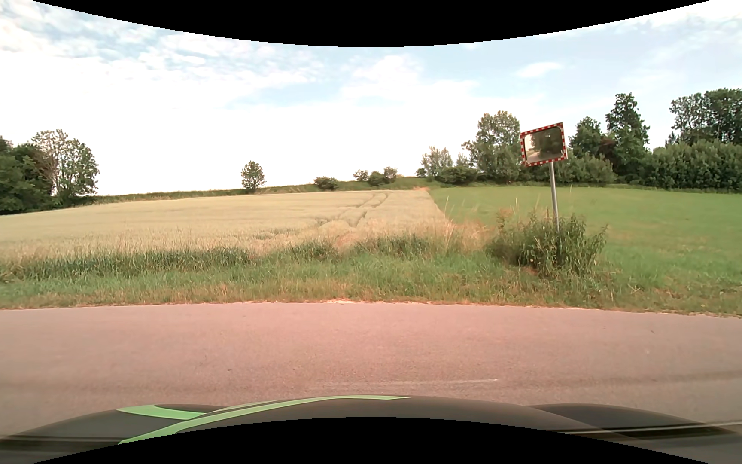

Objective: Follow the waypoints while adhering to traffic rules and regulations

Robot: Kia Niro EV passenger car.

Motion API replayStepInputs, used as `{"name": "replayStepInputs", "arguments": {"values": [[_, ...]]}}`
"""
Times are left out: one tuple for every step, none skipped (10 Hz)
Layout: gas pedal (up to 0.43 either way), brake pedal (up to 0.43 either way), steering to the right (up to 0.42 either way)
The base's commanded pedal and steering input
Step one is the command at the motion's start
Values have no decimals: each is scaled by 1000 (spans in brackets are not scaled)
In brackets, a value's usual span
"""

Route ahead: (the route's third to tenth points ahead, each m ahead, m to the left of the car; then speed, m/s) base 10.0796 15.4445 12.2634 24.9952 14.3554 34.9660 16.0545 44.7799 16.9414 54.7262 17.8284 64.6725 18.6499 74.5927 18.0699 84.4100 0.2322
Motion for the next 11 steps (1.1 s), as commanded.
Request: {"name": "replayStepInputs", "arguments": {"values": [[0,262,-297],[0,207,-309],[0,30,-324],[0,0,-332],[0,0,-332],[0,0,-332],[0,0,-334],[87,0,-344],[138,0,-355],[138,0,-371],[138,0,-382]]}}
